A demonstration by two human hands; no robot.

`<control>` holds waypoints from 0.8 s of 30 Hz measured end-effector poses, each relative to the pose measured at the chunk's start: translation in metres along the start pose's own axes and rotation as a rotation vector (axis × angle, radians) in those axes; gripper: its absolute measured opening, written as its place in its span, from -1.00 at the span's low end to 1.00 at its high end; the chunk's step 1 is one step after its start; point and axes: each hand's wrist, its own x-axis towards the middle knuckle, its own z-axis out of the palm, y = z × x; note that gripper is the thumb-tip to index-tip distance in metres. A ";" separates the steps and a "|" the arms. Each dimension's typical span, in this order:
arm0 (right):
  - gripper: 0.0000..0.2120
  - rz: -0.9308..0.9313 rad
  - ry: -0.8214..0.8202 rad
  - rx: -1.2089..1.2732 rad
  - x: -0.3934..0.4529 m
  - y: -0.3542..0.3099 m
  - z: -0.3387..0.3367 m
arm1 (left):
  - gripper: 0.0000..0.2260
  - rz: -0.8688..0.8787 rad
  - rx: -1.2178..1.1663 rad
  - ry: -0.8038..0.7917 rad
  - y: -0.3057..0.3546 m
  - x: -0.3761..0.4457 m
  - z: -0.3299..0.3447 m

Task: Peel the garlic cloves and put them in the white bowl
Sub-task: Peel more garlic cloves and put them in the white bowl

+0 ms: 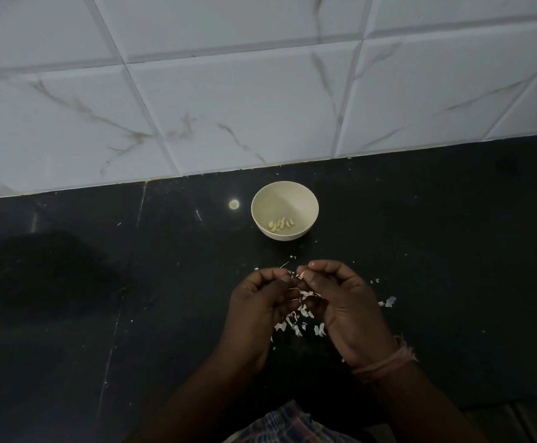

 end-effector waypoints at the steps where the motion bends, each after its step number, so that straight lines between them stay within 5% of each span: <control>1: -0.85 -0.010 0.018 -0.008 0.000 0.001 0.001 | -0.89 0.001 -0.030 -0.010 0.001 -0.001 0.001; 6: -0.85 0.010 0.103 0.040 0.000 0.002 0.002 | -0.84 0.038 -0.072 -0.036 0.000 -0.005 0.004; 14: -0.88 -0.246 0.135 -0.390 -0.003 0.006 0.002 | -0.70 -0.054 -0.088 -0.014 -0.003 -0.002 0.002; 24: -0.79 -0.372 0.028 -0.503 -0.009 0.002 0.005 | -0.88 -0.215 -0.307 -0.044 0.005 -0.004 0.004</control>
